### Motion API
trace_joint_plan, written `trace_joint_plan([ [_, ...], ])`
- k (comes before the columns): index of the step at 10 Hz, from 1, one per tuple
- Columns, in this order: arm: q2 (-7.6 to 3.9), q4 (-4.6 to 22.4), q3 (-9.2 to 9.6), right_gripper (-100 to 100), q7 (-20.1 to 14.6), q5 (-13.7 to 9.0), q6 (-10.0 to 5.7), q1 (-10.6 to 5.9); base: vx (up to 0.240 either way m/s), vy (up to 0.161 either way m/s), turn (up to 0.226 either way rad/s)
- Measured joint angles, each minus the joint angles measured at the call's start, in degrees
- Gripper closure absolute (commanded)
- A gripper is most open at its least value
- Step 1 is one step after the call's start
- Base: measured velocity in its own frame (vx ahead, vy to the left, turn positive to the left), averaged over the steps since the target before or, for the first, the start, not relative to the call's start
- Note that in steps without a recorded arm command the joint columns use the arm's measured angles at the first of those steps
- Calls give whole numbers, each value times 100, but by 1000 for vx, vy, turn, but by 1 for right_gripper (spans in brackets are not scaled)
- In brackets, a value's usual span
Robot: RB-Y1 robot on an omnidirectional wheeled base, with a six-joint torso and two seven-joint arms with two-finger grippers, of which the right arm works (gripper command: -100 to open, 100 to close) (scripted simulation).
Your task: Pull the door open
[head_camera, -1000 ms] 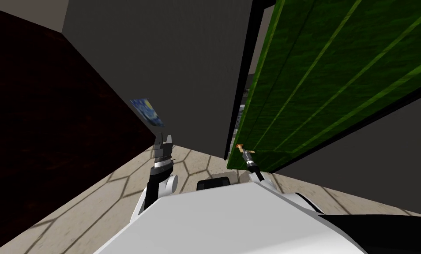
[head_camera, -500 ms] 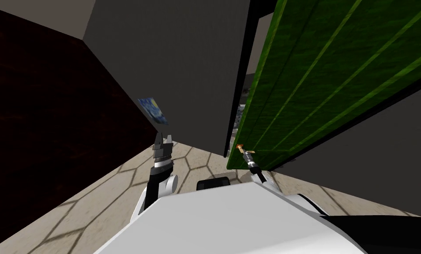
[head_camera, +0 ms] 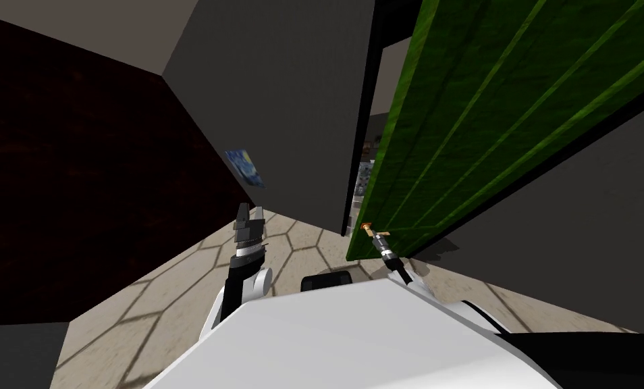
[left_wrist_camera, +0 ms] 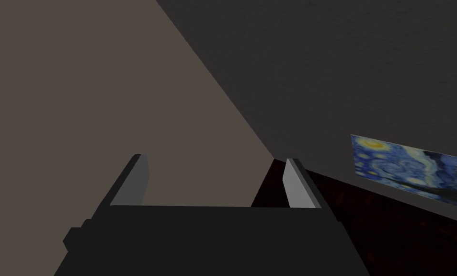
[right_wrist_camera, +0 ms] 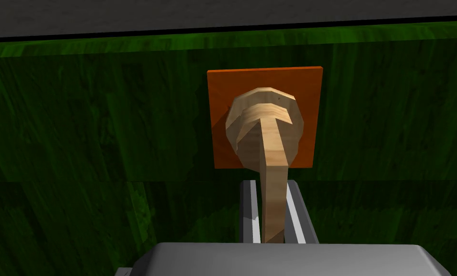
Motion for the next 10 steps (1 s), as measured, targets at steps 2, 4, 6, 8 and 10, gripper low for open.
trace_joint_plan([
  [2,-48,-50,31,100,-46,18,-34,99,-204,-61,161],
  [4,-129,2,95,100,-151,56,-228,173,-168,-65,105],
  [6,-189,214,163,100,-238,98,-525,207,-205,-95,179],
  [8,-268,-15,232,100,-337,137,-558,424,-130,-29,56],
  [10,-344,282,277,100,-419,165,-861,392,-128,-43,79],
])
